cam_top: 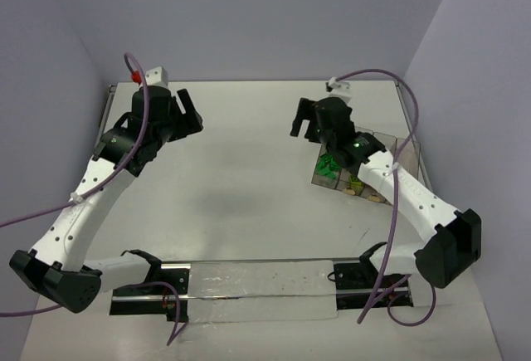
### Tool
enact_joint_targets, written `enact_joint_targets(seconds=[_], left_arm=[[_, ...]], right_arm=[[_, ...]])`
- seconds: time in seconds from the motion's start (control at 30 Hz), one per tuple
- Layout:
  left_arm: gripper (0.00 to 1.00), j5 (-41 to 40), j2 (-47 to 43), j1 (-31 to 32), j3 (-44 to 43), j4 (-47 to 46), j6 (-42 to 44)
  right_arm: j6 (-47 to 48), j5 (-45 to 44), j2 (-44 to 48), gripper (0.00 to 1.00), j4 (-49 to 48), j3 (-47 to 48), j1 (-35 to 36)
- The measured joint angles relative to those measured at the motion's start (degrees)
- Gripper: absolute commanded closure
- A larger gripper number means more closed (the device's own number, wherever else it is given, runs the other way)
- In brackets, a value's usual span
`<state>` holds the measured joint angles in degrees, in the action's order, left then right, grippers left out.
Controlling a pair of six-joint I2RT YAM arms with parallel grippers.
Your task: Sort the legos into containers by color
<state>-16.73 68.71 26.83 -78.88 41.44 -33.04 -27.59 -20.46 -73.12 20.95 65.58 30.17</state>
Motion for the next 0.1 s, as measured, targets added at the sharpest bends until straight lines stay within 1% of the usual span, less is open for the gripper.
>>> enact_joint_targets(seconds=[0.1], left_arm=[[0.2,0.0,0.0,0.0,-2.5,0.8,0.5]], right_arm=[[0.0,0.1,-1.7,0.0,0.6,0.0,4.9]])
